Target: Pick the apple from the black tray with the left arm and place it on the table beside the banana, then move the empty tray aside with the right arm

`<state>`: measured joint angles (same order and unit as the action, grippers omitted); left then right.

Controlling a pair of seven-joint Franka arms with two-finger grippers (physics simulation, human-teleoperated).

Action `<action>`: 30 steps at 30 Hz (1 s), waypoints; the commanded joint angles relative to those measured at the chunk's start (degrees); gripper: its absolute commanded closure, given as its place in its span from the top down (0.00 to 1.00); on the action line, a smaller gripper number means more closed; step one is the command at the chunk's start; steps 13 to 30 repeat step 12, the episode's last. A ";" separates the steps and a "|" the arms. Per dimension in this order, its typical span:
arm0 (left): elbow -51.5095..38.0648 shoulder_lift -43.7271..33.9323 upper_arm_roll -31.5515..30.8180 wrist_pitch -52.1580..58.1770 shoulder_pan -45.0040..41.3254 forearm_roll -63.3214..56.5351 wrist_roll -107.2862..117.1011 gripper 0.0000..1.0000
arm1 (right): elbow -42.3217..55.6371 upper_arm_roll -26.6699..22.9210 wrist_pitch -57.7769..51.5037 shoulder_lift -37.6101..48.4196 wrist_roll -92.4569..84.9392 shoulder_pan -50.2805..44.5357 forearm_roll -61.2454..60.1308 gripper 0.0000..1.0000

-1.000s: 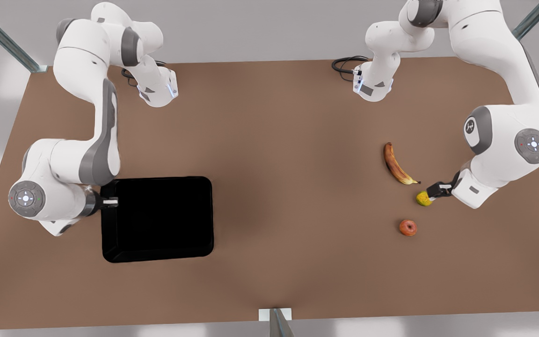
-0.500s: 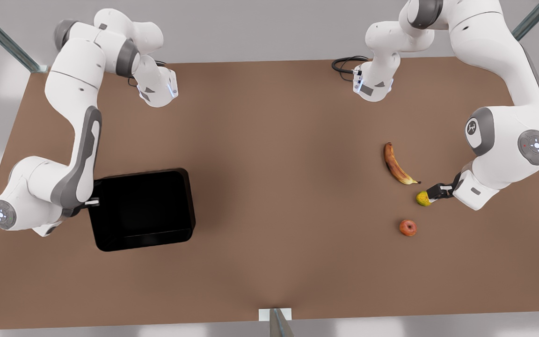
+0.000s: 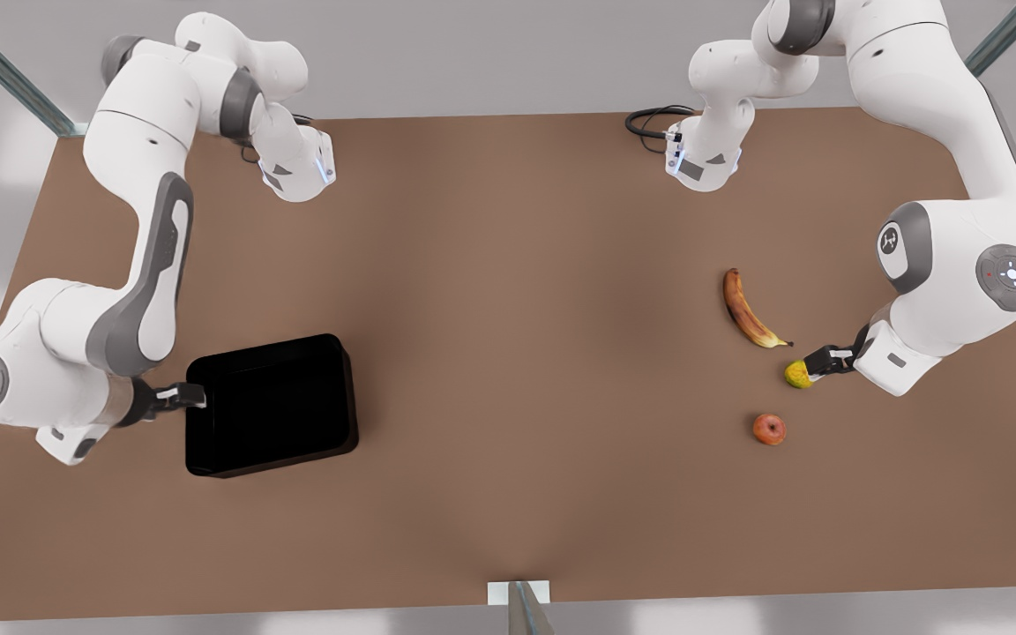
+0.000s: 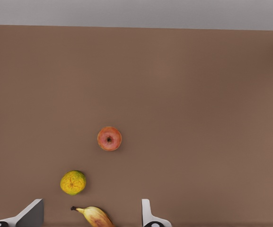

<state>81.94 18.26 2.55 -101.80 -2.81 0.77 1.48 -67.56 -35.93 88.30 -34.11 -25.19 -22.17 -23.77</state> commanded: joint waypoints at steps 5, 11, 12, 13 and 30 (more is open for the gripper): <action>-0.03 -0.07 0.00 0.11 0.00 0.02 0.01 1.00 | 4.54 45.86 -2.70 5.46 17.01 24.46 28.33 1.00; -0.73 0.37 0.00 0.82 0.00 0.11 0.01 1.00 | 4.36 39.62 2.75 5.02 23.16 20.77 29.04 1.00; -0.82 0.37 0.00 0.90 0.00 0.02 0.01 1.00 | 4.28 39.71 2.75 5.02 23.60 20.77 29.04 1.00; -0.82 0.37 0.00 0.90 0.00 0.02 0.01 1.00 | 4.28 39.71 2.75 5.02 23.60 20.77 29.04 1.00; -0.82 0.37 0.00 0.90 0.00 0.02 0.01 1.00 | 4.28 39.71 2.75 5.02 23.60 20.77 29.04 1.00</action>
